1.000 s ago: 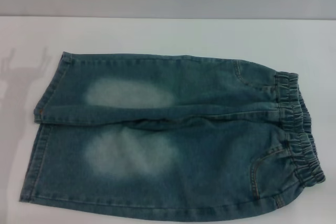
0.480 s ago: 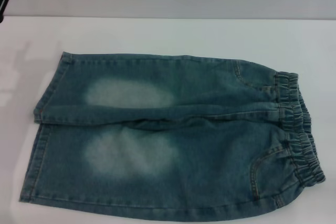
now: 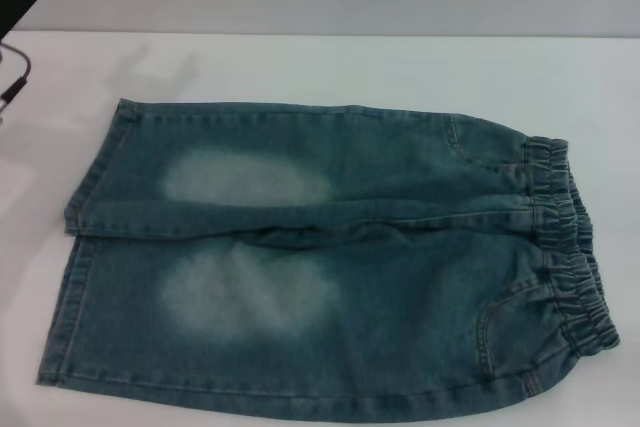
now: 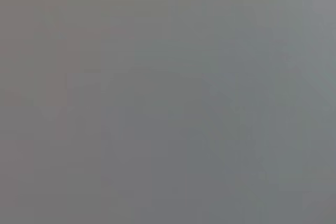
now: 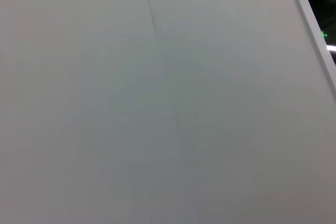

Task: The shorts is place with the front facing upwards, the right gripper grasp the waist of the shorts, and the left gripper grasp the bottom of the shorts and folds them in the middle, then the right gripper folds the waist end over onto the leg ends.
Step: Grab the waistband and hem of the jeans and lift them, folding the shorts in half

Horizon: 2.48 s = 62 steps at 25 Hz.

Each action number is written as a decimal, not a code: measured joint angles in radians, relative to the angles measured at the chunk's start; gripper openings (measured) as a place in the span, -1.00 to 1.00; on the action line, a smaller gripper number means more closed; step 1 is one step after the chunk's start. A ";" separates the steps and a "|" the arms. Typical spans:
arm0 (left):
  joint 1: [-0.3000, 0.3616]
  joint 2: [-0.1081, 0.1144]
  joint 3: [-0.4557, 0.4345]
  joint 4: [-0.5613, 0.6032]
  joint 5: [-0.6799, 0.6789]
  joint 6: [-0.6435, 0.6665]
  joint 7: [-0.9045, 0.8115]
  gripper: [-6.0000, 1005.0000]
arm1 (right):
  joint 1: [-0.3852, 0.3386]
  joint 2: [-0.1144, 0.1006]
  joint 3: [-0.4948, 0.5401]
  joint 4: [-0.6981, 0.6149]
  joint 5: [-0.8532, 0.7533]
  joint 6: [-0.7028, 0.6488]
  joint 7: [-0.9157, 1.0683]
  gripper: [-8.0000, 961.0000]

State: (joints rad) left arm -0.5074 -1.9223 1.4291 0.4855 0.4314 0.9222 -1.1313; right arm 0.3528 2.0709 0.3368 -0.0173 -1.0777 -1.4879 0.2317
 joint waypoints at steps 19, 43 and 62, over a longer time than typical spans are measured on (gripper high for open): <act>-0.016 0.140 -0.485 0.199 1.316 0.660 -1.089 0.67 | 0.010 -0.003 0.003 -0.034 -0.002 -0.002 0.012 0.23; 0.063 0.160 -0.568 0.176 1.708 0.892 -1.222 0.67 | 0.010 -0.003 -0.002 -0.057 -0.002 -0.002 0.032 0.23; 0.089 0.122 -0.569 0.176 1.832 0.846 -1.220 0.67 | 0.010 -0.005 -0.018 -0.055 -0.011 0.000 0.033 0.23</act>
State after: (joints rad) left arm -0.4189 -1.8005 0.8605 0.6611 2.2630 1.7680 -2.3511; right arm 0.3623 2.0662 0.3188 -0.0724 -1.0887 -1.4884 0.2647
